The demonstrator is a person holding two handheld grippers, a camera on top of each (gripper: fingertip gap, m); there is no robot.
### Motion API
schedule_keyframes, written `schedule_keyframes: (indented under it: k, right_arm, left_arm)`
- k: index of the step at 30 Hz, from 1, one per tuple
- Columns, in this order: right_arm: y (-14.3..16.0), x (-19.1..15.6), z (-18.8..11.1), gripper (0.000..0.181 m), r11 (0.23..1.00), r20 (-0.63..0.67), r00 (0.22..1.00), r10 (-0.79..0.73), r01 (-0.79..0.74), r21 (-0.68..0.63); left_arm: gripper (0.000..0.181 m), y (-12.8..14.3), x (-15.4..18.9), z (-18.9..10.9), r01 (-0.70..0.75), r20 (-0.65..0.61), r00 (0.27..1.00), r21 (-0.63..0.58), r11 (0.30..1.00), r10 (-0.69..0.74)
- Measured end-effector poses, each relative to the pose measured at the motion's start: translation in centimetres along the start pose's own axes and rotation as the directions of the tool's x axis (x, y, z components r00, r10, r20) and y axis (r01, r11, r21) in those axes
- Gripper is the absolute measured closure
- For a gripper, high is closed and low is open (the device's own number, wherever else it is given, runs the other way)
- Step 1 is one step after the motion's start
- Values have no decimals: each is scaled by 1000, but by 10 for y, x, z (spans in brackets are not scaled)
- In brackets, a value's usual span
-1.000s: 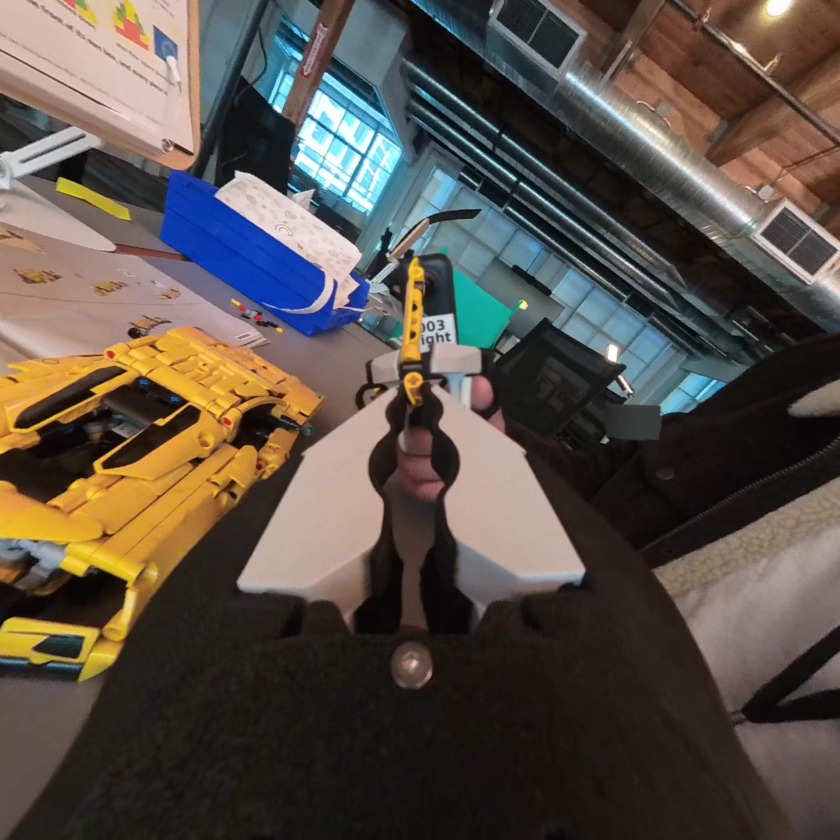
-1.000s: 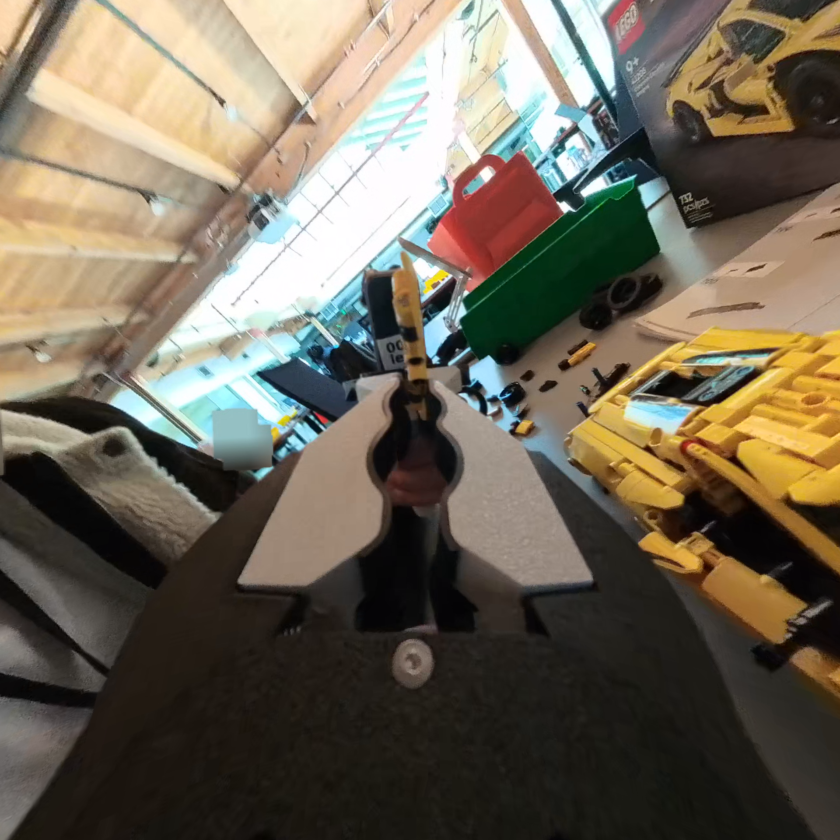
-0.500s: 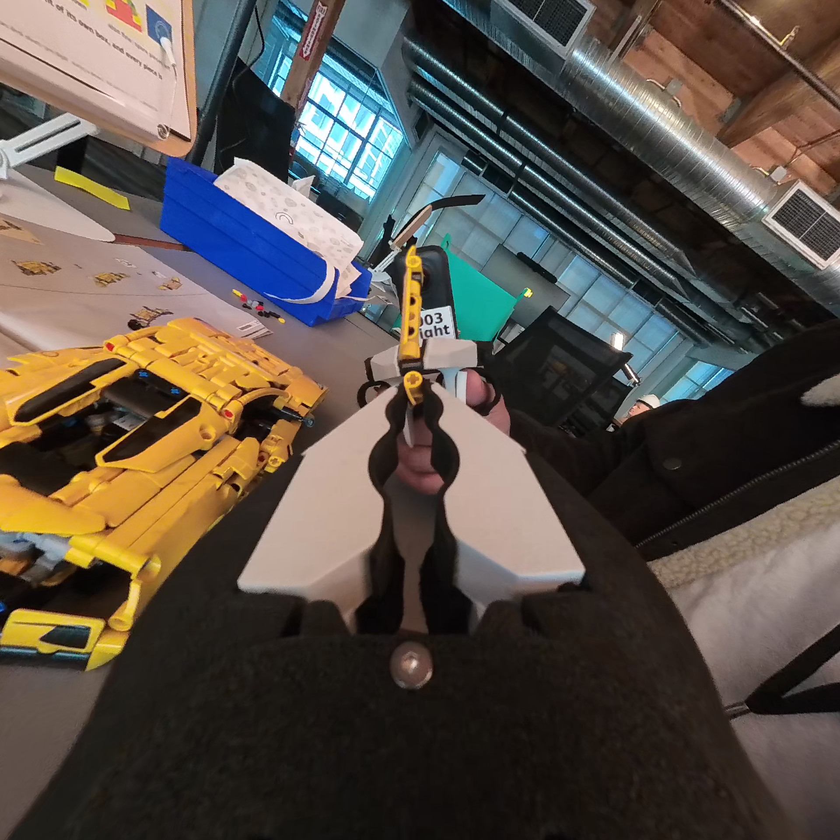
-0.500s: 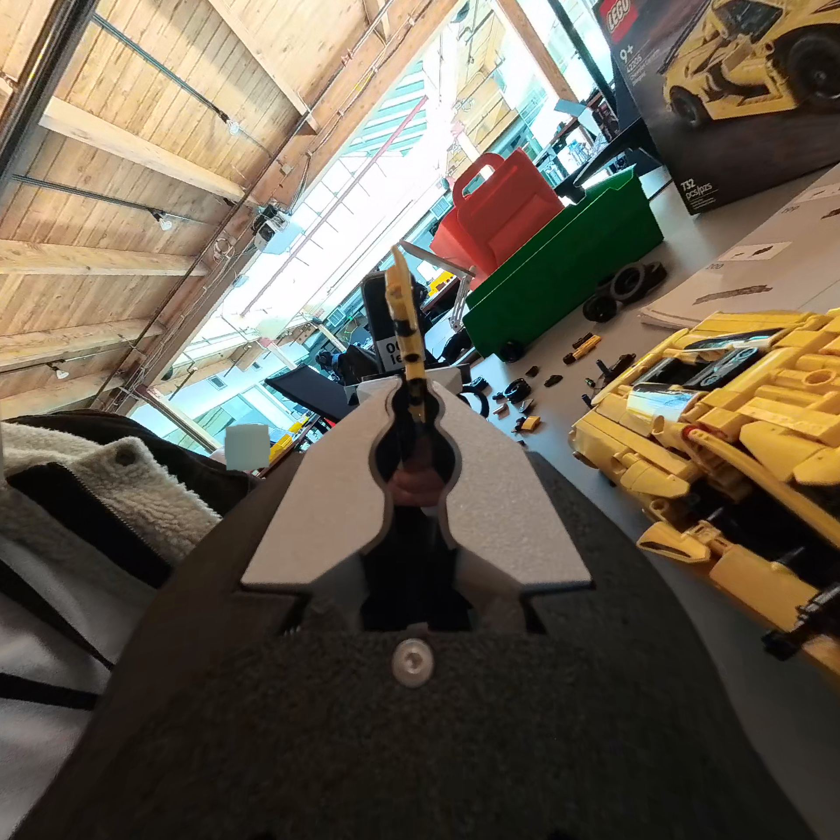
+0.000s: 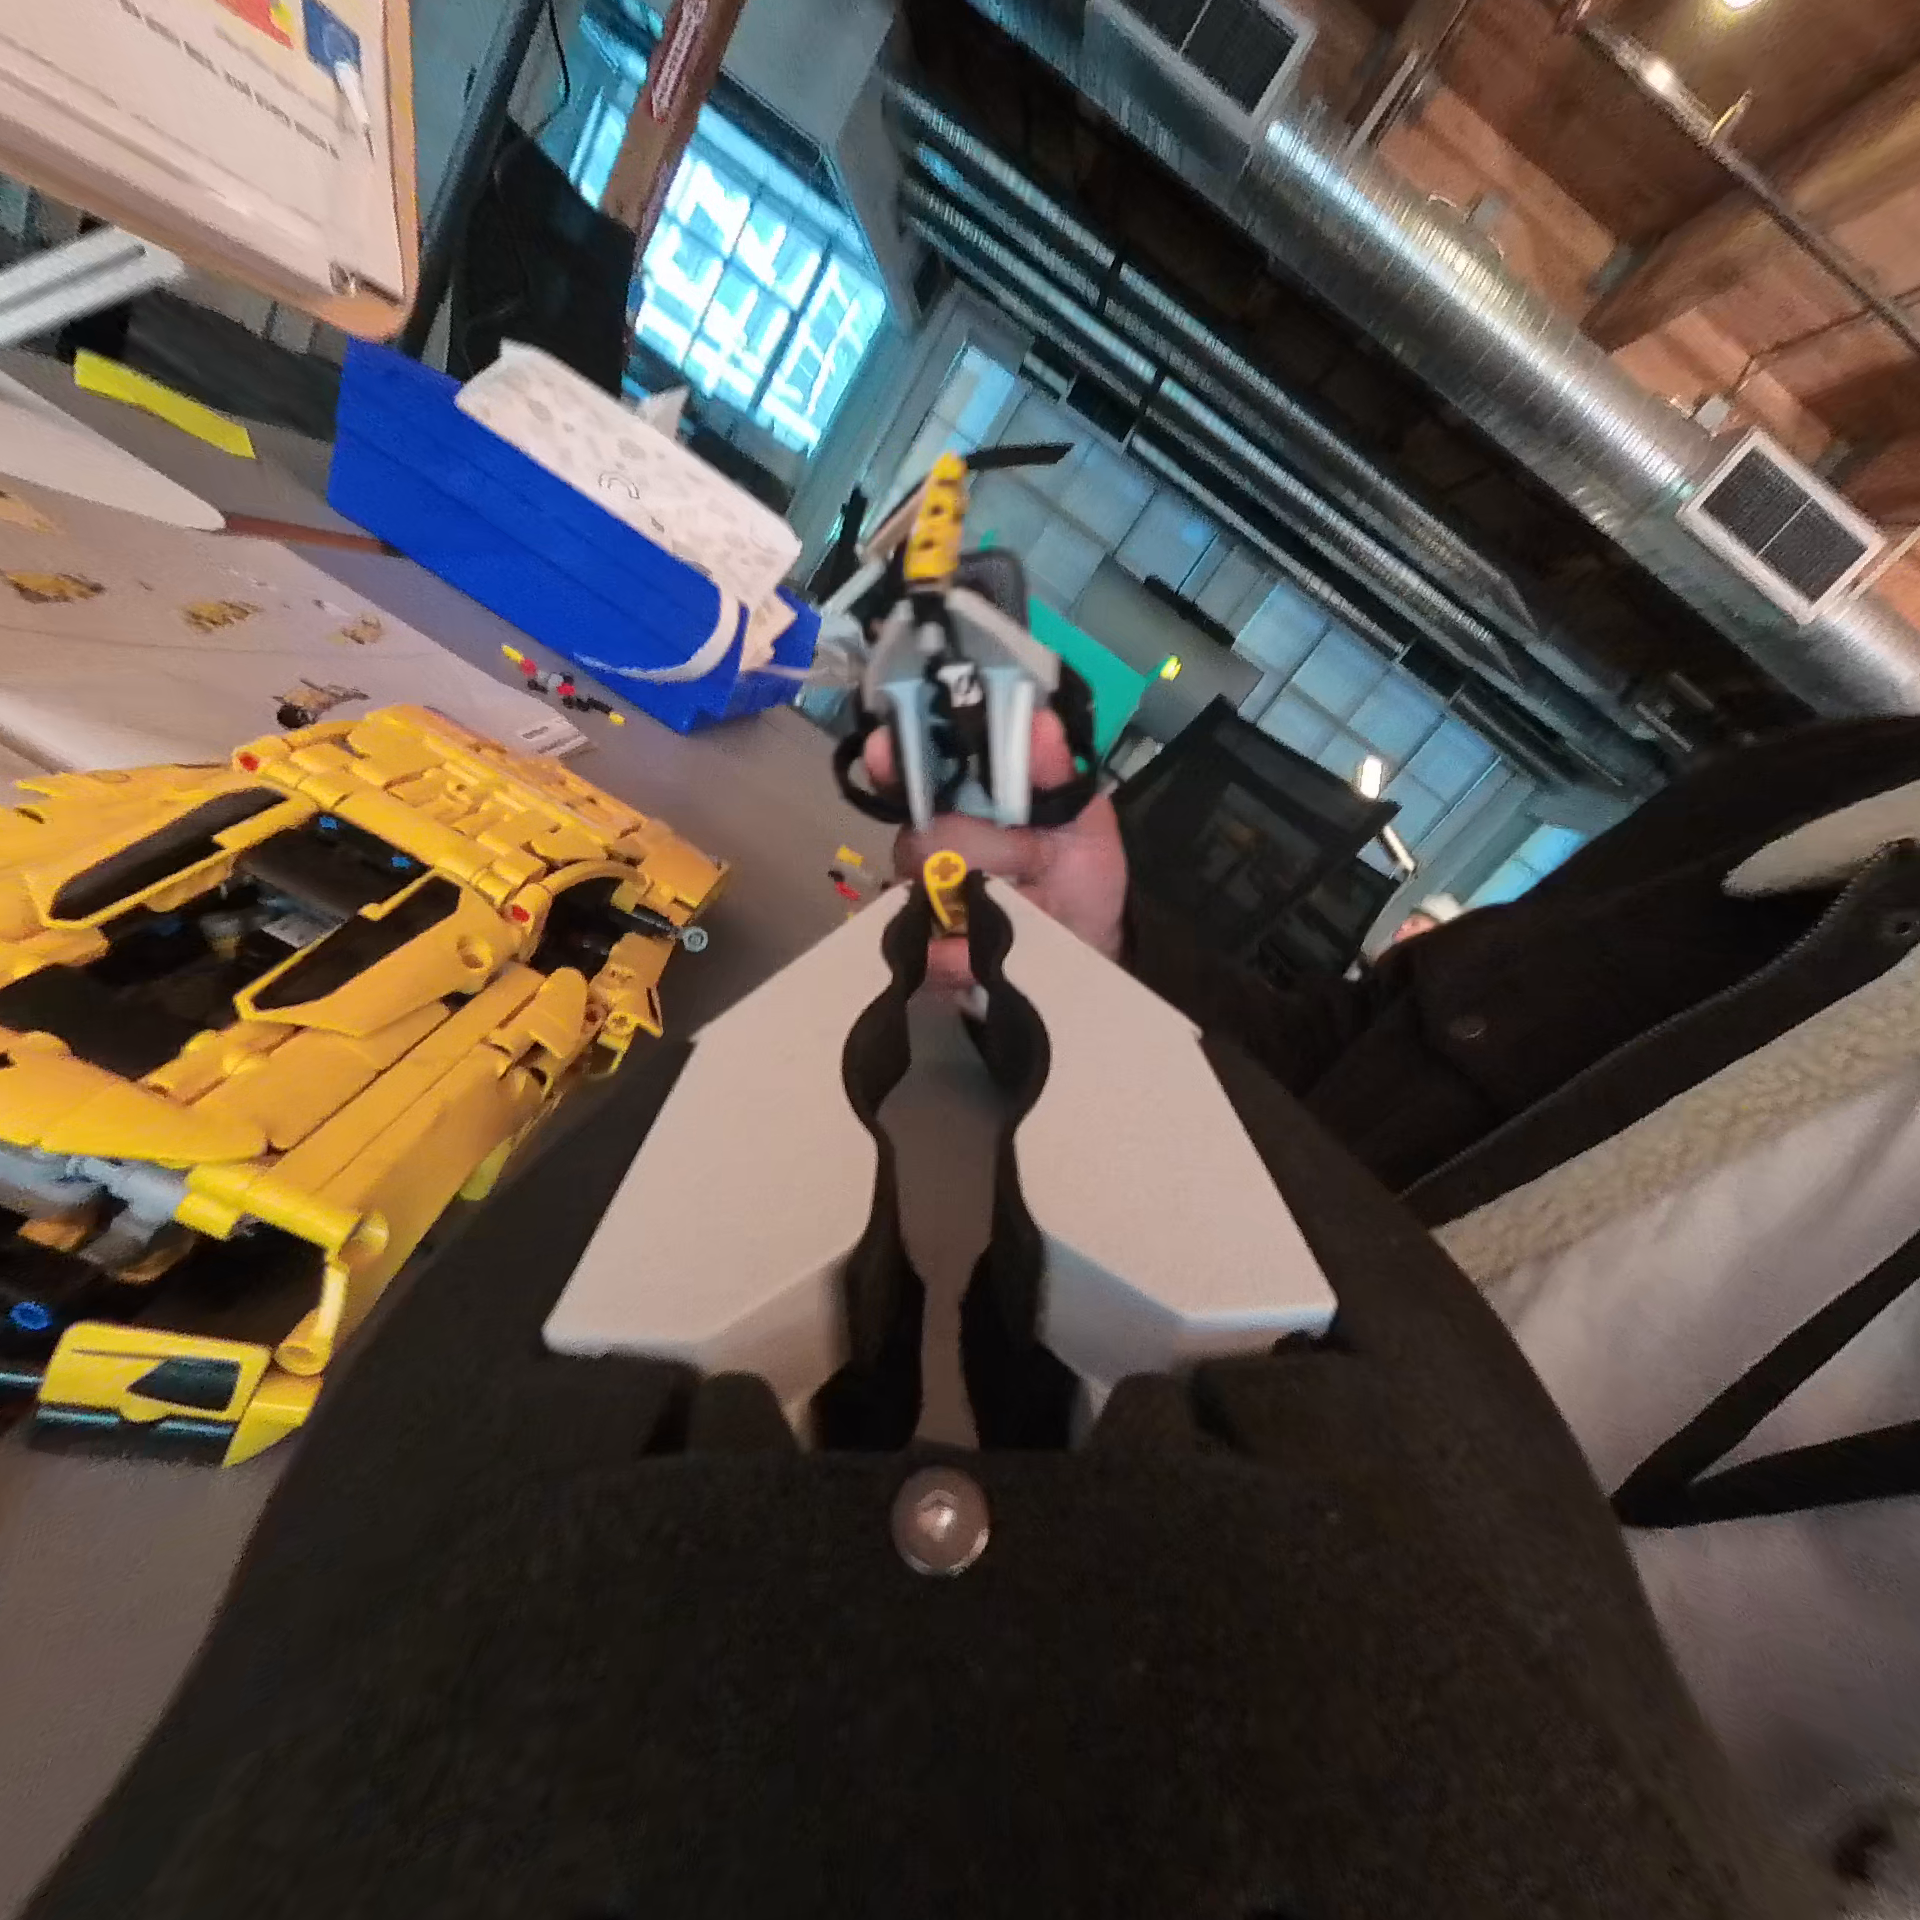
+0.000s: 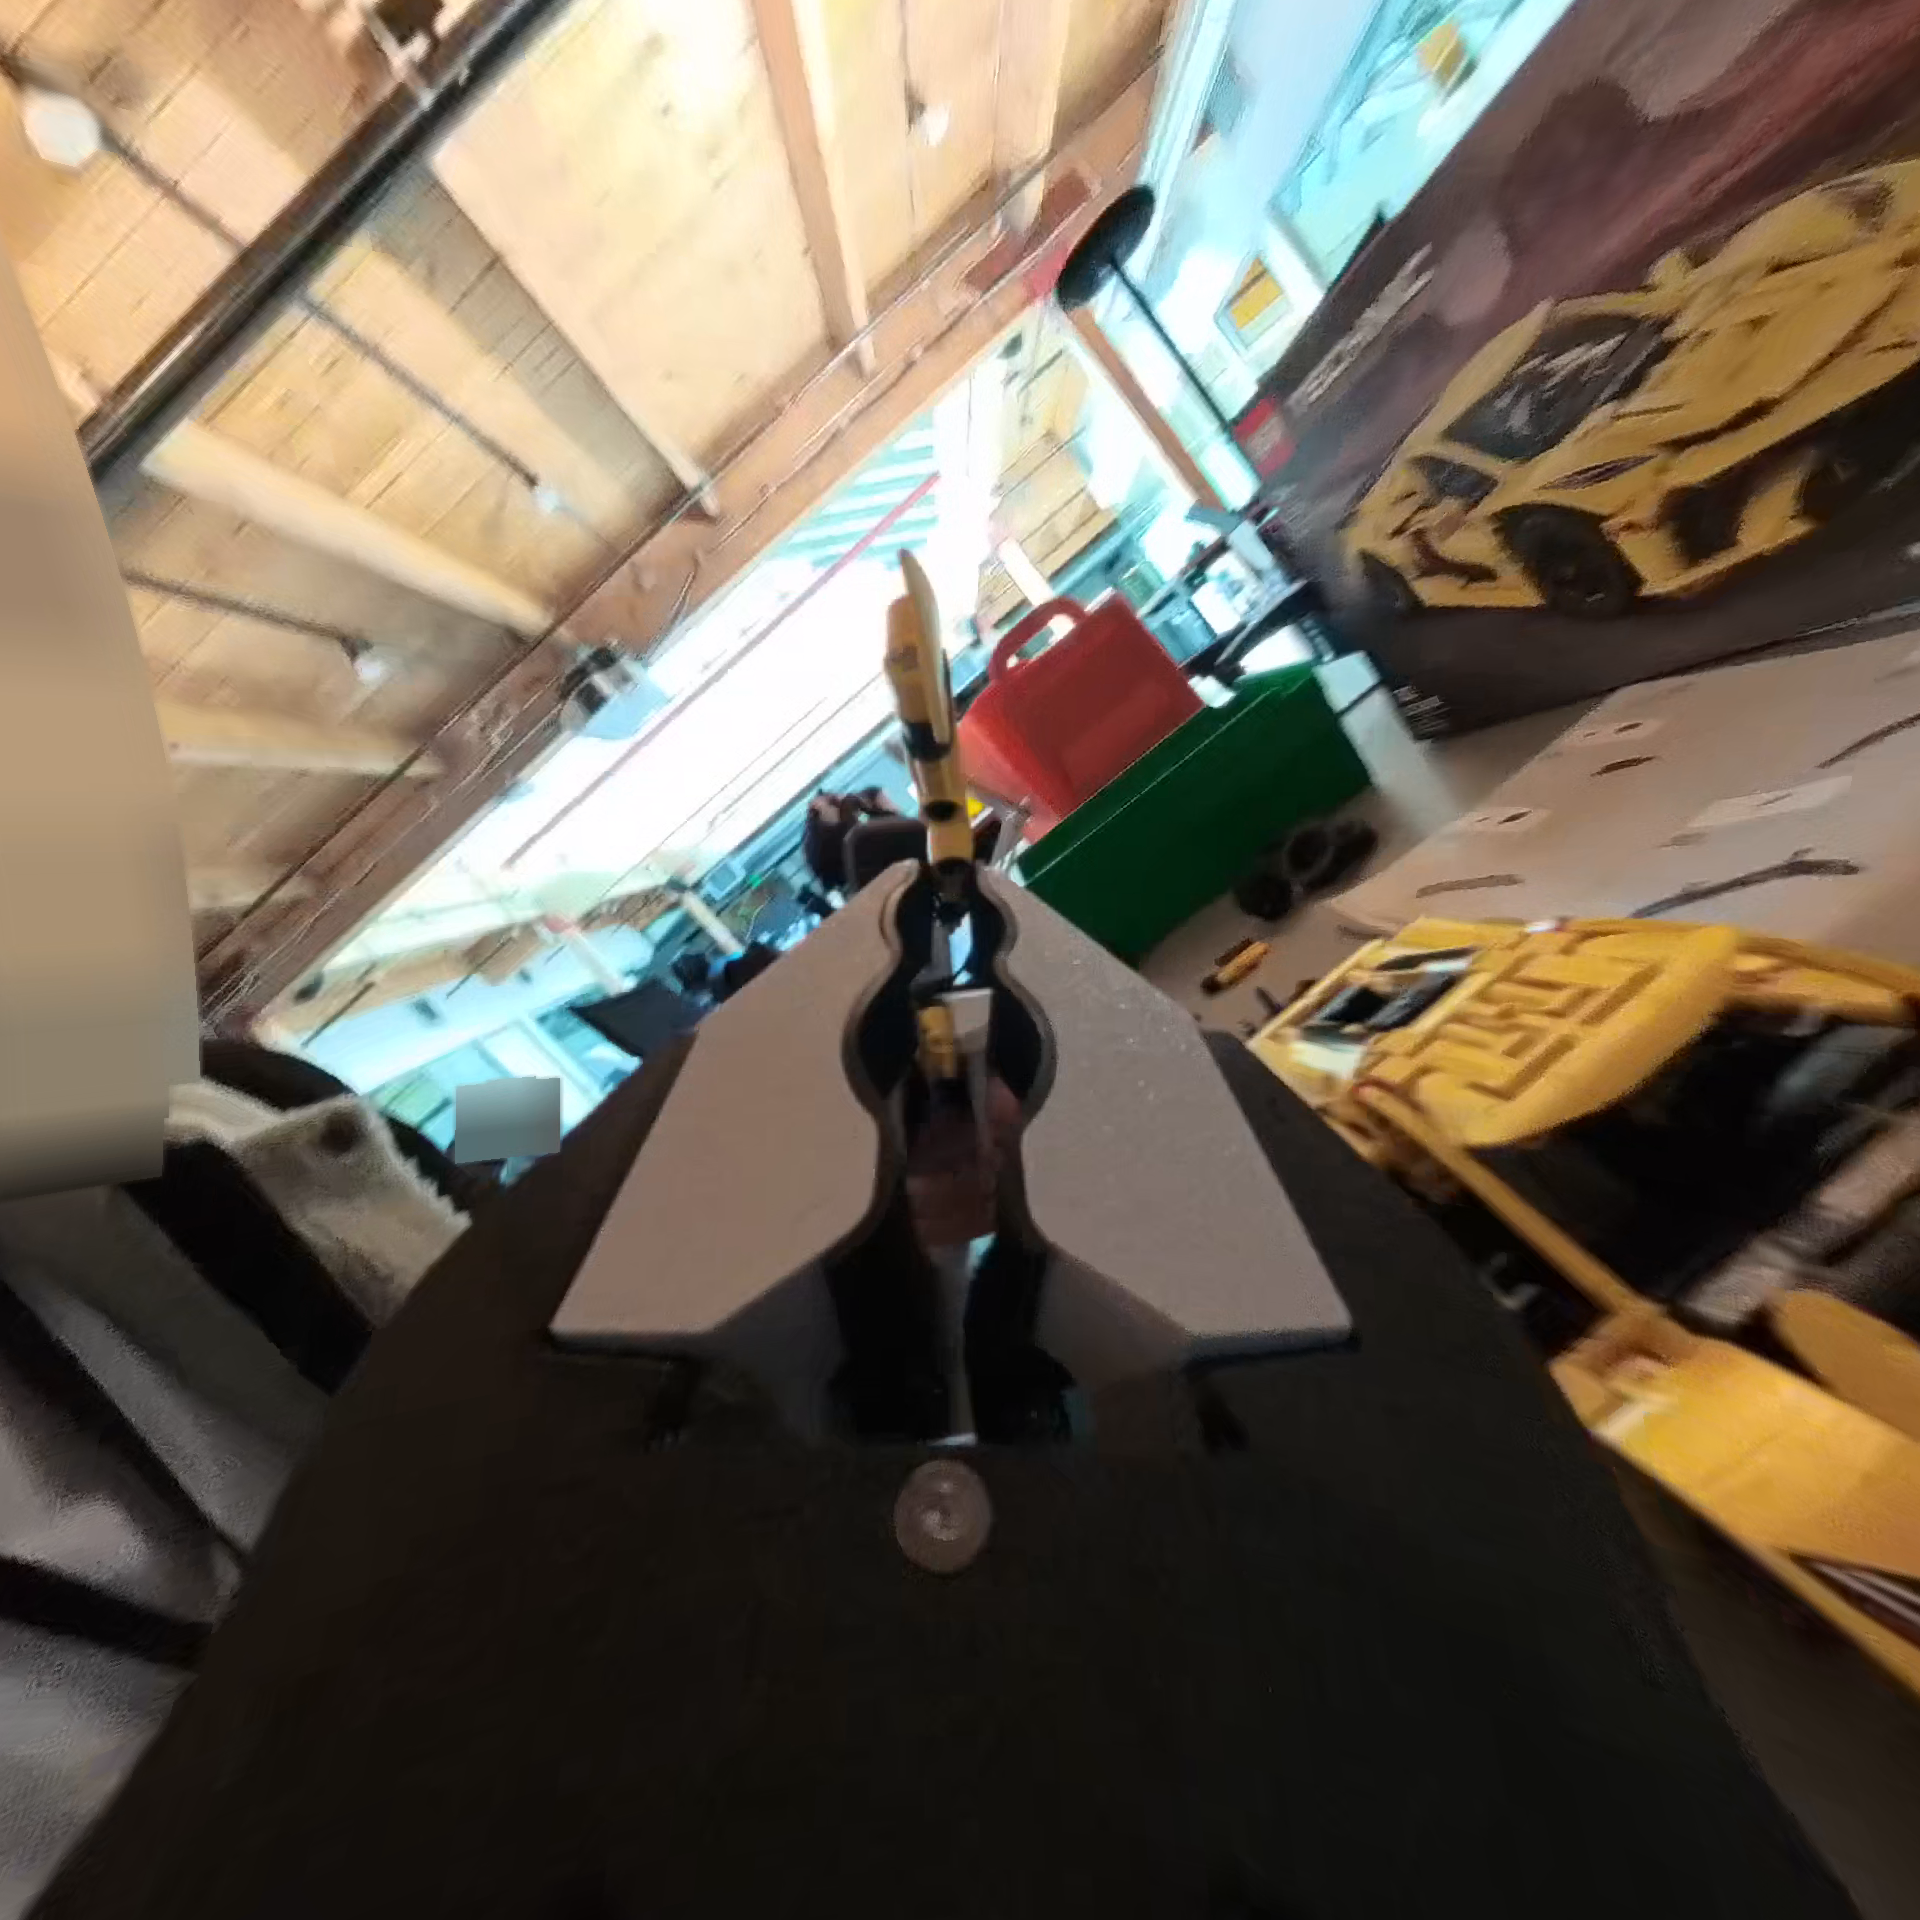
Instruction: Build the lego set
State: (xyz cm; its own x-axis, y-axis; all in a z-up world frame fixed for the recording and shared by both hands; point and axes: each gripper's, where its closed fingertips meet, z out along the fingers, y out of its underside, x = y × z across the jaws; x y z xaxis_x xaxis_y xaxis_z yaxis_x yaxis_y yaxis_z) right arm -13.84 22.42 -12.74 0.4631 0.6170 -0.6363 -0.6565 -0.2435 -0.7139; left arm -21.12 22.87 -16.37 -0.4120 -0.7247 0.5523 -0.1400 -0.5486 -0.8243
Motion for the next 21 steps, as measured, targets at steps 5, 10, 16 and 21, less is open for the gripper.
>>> schedule_keyframes:
  k: [5,10,16,21]
  right_arm:
    - [65,-10,23,175,931,44,992,-116,124,-344]
    - [89,-6,20,174,864,47,985,-164,166,-476]
    - [101,6,15,174,789,30,964,-266,235,-568]
    - [108,8,12,174,753,45,956,-289,256,-606]
  left_arm:
    - [175,46,-1,12,-169,20,983,-296,940,183]
    - [175,53,-6,14,-198,42,974,-333,922,224]
    - [174,63,-12,14,-267,63,946,-405,874,318]
    - [175,70,-14,14,-302,62,929,-446,842,366]
